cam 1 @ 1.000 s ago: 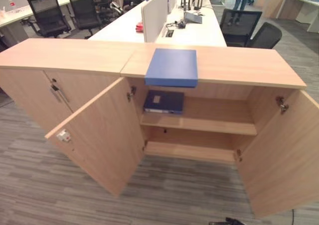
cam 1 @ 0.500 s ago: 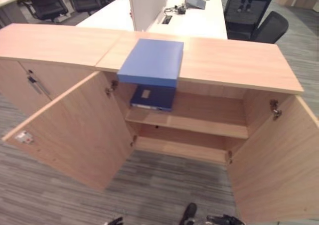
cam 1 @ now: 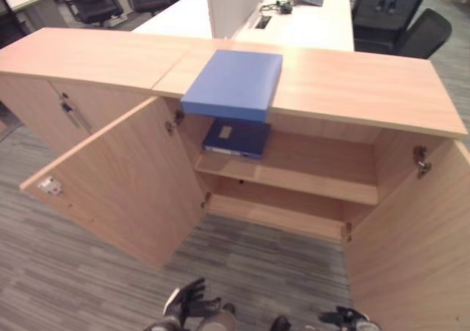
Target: Put the empty folder in the office cabinet
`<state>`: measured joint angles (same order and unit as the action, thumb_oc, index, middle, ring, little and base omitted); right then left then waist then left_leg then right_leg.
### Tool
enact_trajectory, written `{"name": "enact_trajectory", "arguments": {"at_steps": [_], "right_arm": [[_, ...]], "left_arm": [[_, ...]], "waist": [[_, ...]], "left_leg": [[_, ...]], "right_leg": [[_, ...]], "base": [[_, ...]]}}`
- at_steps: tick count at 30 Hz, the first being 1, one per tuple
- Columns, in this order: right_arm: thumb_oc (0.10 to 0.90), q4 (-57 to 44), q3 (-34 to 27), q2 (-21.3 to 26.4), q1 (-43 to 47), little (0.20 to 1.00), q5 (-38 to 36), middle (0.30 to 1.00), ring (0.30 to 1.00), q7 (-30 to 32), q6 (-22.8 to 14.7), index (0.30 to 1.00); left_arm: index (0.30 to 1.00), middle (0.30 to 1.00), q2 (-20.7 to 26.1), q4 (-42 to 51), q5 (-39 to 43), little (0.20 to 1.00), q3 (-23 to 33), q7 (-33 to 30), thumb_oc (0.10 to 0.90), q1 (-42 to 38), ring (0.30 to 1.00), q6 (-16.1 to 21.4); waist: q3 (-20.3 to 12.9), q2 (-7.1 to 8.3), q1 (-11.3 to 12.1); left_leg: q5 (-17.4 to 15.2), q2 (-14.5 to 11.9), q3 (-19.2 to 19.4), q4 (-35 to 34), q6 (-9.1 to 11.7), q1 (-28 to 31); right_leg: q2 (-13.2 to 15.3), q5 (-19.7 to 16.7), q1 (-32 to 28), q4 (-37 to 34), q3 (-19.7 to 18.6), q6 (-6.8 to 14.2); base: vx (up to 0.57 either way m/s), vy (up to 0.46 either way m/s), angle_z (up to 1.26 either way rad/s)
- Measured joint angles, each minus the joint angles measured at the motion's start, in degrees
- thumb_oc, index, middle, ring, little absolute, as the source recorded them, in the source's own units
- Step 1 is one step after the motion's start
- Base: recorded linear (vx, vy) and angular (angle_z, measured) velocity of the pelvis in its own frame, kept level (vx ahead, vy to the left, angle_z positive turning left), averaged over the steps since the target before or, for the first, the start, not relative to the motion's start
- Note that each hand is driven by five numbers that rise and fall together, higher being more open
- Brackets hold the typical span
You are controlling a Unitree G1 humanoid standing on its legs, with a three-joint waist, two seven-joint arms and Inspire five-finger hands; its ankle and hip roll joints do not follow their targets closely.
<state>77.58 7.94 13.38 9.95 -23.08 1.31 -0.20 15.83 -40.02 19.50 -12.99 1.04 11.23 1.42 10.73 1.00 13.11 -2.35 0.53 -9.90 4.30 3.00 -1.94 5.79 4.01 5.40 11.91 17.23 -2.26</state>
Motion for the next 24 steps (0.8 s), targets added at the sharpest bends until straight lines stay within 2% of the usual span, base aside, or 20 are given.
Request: {"name": "enact_trajectory", "arguments": {"at_steps": [2,6,7,9,11,14,16,20,24], "right_arm": [[0.8,-0.4,-0.1,-0.1,-2.9,0.9,0.1,0.9,0.9,0.0,0.3,0.9],[0.8,-0.3,-0.1,-1.8,-6.5,0.9,0.1,0.9,0.9,0.3,1.1,0.9],[0.8,-0.2,-0.4,-2.4,-8.0,0.9,0.1,0.9,0.9,0.4,1.2,0.9],[0.8,-0.2,-0.9,-2.8,-8.8,0.9,0.1,0.9,0.9,0.6,1.2,0.9],[0.8,-0.2,-1.0,-2.9,-8.9,0.9,0.5,0.9,0.9,0.7,1.2,0.9],[0.8,-0.3,-0.9,-3.0,-8.7,0.9,0.5,0.9,0.9,0.7,1.2,0.9],[0.8,-0.4,-0.9,-3.0,-8.1,0.9,0.5,0.9,0.9,0.7,1.2,0.9],[0.8,-0.4,-0.9,-3.0,-7.5,0.9,0.5,0.9,0.9,0.7,1.3,0.9],[0.8,-0.6,-2.0,-3.4,-6.7,0.9,0.6,0.9,0.9,1.0,1.2,0.9]], "left_arm": [[0.9,0.9,-1.1,0.2,0.4,0.9,1.5,0.4,0.8,0.9,0.9,-0.2],[0.9,0.9,-0.6,1.9,0.5,0.9,4.3,-0.1,0.8,1.3,0.9,-1.0],[0.9,0.9,0.2,3.0,0.5,0.9,4.3,-0.8,0.8,1.4,0.9,-1.5],[0.9,0.9,0.9,3.9,0.5,0.9,4.3,-0.8,0.8,1.8,0.9,-1.5],[0.9,0.9,1.3,7.2,0.5,0.9,5.3,-1.0,0.8,2.3,0.9,-1.5],[0.9,0.9,1.3,9.6,0.4,0.9,6.7,-2.0,0.8,3.1,0.9,-1.3],[0.9,0.9,1.3,10.5,0.3,0.9,7.2,-3.0,0.8,3.7,0.9,-1.3],[0.9,0.9,1.4,11.4,-0.5,0.9,8.0,-3.2,0.8,4.0,0.9,-1.5],[0.9,0.9,1.8,20.3,-7.9,0.9,9.3,-4.8,0.8,6.4,0.9,-1.6]], "waist": [[-1.0,-1.79,-1.1],[-2.4,-0.05,-0.4],[-2.8,0.97,-0.5],[-3.0,1.29,-0.7],[-3.4,1.14,-0.6],[-4.2,1.01,-0.4],[-4.7,0.32,-0.4],[-4.8,0.16,-0.2],[-4.8,0.9,0.0]], "left_leg": [[2.3,-1.2,-0.3,-2.8,-0.4,3.4],[3.3,-0.4,1.5,-4.0,-1.7,3.0],[3.9,0.2,1.8,-5.3,-2.5,3.6],[4.4,0.7,1.9,-6.5,-3.1,4.5],[4.8,1.7,1.8,-8.4,-3.8,6.3],[5.1,2.2,1.8,-8.8,-3.8,7.0],[5.4,2.4,1.7,-8.8,-4.3,7.2],[5.4,2.5,1.6,-8.8,-4.2,7.6],[4.8,2.4,1.5,-8.8,-3.4,8.0]], "right_leg": [[-1.6,-1.6,-2.5,-3.3,0.3,0.6],[-1.0,-3.2,-3.5,-6.7,-0.3,2.7],[-0.7,-4.7,-4.4,-9.1,-0.3,3.4],[-0.3,-6.2,-5.5,-11.0,-0.3,3.9],[0.2,-8.0,-8.2,-14.5,-0.3,4.8],[0.4,-9.2,-9.8,-17.1,-0.1,5.2],[0.6,-9.6,-10.2,-17.3,0.0,5.2],[0.6,-9.5,-10.6,-17.4,0.3,5.3],[0.6,-9.1,-11.0,-17.4,0.4,5.9]], "base": [[0.11,0.078,-0.22],[0.07,0.06,-0.16],[0.07,0.059,-0.11],[0.08,0.061,-0.03],[0.07,0.066,0.06],[0.05,0.056,0.05],[0.03,0.025,0.06],[0.03,0.022,0.03],[0.01,-0.007,-0.01]]}}
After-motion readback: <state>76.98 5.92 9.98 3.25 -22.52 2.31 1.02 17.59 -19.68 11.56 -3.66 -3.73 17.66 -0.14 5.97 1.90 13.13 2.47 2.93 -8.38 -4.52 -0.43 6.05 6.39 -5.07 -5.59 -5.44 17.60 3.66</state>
